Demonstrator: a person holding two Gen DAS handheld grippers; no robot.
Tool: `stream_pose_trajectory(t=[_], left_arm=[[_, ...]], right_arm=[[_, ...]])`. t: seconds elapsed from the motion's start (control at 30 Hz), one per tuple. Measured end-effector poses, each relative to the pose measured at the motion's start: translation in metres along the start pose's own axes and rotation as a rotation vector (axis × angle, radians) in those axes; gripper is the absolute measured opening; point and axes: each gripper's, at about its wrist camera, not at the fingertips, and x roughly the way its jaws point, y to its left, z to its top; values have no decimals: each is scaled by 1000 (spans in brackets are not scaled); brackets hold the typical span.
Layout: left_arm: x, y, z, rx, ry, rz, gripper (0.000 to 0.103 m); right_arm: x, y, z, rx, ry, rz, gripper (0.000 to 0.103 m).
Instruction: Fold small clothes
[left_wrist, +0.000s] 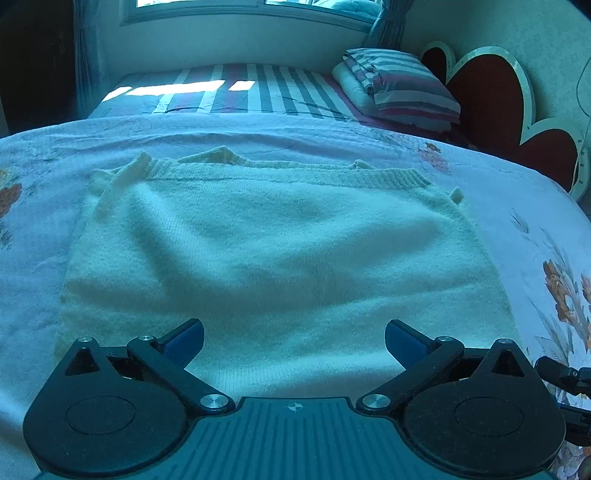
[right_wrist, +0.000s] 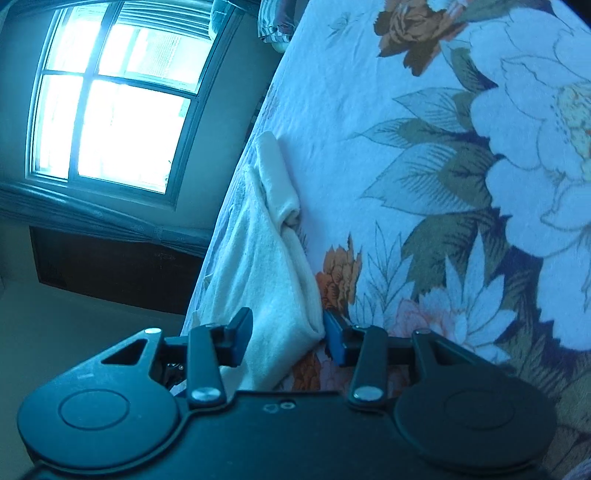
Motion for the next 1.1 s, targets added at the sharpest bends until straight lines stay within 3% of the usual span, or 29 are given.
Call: stream_pose_trajectory(t=[0.07, 0.27, 0.37, 0.47, 0.5, 0.67, 0.83, 1.03, 1.1], left_arm=[[-2, -6, 9, 25, -10, -5, 103], [6, -12, 21, 29, 31, -32, 103], [17, -12, 23, 2, 66, -49, 103], [28, -17, 26, 15, 75, -28, 103], [31, -19, 27, 24, 72, -17, 103], [41, -20, 31, 48, 74, 33, 103], [41, -14, 34, 34, 71, 25, 103], [30, -2, 31, 15, 52, 23, 103], [21, 8, 28, -24, 39, 7, 103]], right_arm=[[-11, 2, -3, -25, -30, -29, 40], [1, -6, -6, 18, 5, 27, 39], [14, -4, -5, 21, -18, 34, 28], [26, 2, -3, -2, -24, 2, 9], [28, 4, -4, -22, -31, -12, 9], [21, 22, -6, -144, -54, -39, 8], [16, 61, -7, -322, -53, -58, 8], [15, 65, -7, -333, -34, -91, 8], [17, 60, -6, -311, -23, -97, 18]])
